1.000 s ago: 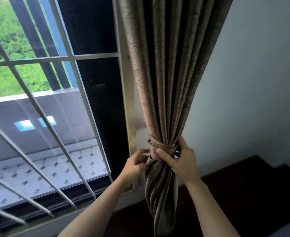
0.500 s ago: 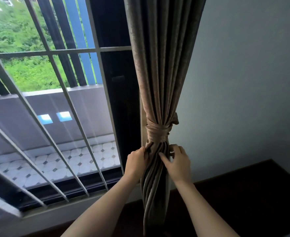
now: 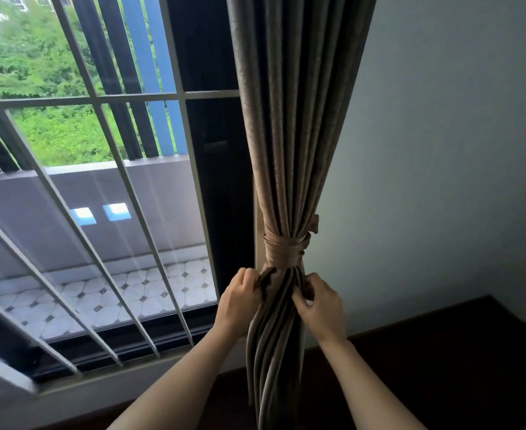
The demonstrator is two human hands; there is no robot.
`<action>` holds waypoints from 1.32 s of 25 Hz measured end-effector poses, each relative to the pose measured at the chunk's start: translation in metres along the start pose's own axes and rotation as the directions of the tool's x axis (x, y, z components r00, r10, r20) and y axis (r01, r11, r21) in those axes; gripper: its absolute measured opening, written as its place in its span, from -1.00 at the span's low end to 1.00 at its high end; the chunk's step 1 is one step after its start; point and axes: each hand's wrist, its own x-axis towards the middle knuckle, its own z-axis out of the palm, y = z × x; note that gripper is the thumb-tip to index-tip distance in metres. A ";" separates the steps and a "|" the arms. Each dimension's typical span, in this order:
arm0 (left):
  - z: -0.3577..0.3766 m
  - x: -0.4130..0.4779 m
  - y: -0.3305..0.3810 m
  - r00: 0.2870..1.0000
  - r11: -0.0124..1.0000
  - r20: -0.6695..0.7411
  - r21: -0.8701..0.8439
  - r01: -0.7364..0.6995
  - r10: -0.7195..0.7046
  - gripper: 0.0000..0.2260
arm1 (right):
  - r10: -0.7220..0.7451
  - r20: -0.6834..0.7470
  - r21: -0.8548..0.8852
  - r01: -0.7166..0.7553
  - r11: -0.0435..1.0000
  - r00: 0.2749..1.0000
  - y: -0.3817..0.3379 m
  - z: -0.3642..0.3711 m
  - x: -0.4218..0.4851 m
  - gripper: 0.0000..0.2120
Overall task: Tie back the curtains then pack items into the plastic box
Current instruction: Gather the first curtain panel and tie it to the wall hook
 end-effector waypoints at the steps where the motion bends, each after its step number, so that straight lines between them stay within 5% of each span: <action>1: 0.001 -0.005 0.000 0.998 0.997 -0.019 -0.049 -0.063 0.063 -0.95 | 0.000 -0.004 0.025 0.000 1.000 1.000 0.004 0.001 -0.002 -0.90; 3: 0.003 -0.011 0.004 0.985 0.982 0.006 -0.069 -0.174 0.175 -0.88 | 0.033 -0.002 0.079 -0.032 0.996 0.999 0.010 -0.001 -0.006 -0.85; 6: 0.006 -0.009 0.007 0.986 0.987 0.052 -0.032 -0.155 0.156 -0.71 | 0.001 -0.013 0.103 0.000 0.995 1.000 0.010 -0.003 -0.006 -0.76; 9: 0.008 -0.006 0.008 0.984 0.983 0.012 0.021 -0.180 0.180 -0.76 | -0.027 -0.068 0.017 0.028 0.999 0.997 0.005 -0.001 0.006 -0.54; 16: -0.005 0.003 -0.006 0.999 0.985 0.013 0.166 0.039 -0.041 -0.95 | -0.162 -0.088 -0.142 0.148 0.979 0.983 0.002 0.011 0.023 -0.71; 21: -0.009 0.000 0.000 0.957 0.994 0.269 -0.042 -0.102 0.110 -0.89 | -0.024 -0.108 -0.116 0.011 0.993 0.994 0.002 0.011 0.017 -0.89; 24: -0.007 -0.001 -0.007 0.984 0.968 0.116 -0.200 0.154 -0.133 -0.77 | 0.014 -0.157 -0.082 -0.027 0.996 0.987 -0.001 0.007 0.012 -0.83; 28: 0.010 0.006 -0.021 0.916 0.959 0.305 -0.028 0.281 -0.260 -0.74 | -0.117 -0.075 -0.117 0.108 0.987 0.990 -0.009 0.014 -0.002 -0.89; 33: 0.015 -0.008 -0.015 0.931 0.981 0.332 -0.068 0.180 -0.148 -0.90 | 0.136 0.030 -0.180 -0.128 0.975 0.990 -0.018 0.016 0.007 -0.78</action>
